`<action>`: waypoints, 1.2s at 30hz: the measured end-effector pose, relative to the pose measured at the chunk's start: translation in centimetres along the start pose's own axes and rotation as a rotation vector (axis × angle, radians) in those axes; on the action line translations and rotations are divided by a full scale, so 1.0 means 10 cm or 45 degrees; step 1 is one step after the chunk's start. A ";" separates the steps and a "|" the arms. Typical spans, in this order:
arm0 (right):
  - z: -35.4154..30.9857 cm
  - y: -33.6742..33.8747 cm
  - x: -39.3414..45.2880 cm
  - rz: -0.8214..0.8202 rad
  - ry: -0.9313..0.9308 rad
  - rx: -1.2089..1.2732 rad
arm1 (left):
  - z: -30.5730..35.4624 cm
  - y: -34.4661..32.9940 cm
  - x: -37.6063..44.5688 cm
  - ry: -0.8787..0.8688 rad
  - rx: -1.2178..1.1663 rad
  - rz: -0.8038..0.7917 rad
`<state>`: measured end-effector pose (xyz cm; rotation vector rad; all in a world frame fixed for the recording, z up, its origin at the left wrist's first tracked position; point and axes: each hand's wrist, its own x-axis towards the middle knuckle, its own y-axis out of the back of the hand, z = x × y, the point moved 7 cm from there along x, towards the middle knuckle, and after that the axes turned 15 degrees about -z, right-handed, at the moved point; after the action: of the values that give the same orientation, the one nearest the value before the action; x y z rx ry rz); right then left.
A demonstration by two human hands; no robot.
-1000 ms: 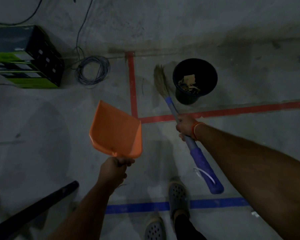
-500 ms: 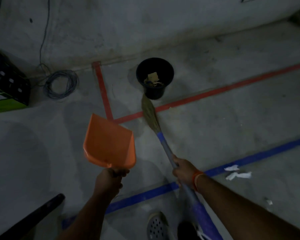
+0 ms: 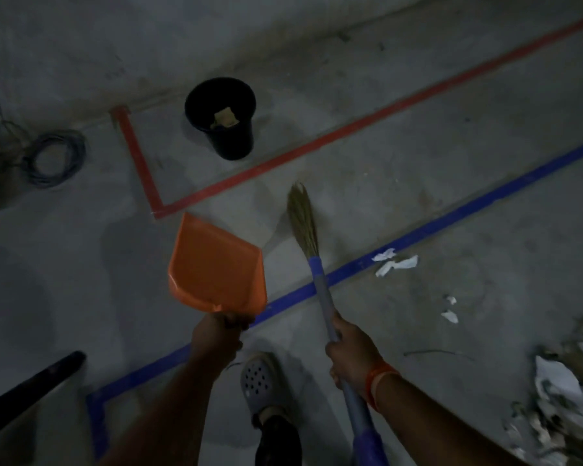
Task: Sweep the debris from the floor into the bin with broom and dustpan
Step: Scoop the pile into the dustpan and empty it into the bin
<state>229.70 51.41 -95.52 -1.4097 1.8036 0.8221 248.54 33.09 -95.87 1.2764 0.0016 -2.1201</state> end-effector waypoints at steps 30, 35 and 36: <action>-0.39 0.08 0.38 0.248 -0.013 -0.613 | -0.14 -0.23 -0.35 -0.037 0.123 -0.043; 0.11 -0.33 -0.01 0.383 -0.057 -0.313 | -0.21 -0.19 -0.37 -0.007 0.104 -0.032; 0.19 -0.41 -0.07 0.407 -0.031 -0.288 | -0.21 -0.18 -0.37 -0.015 0.110 -0.025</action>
<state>234.12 52.50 -96.23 -1.2548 1.9967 1.2354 250.43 37.15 -94.61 1.3188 -0.0836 -2.1645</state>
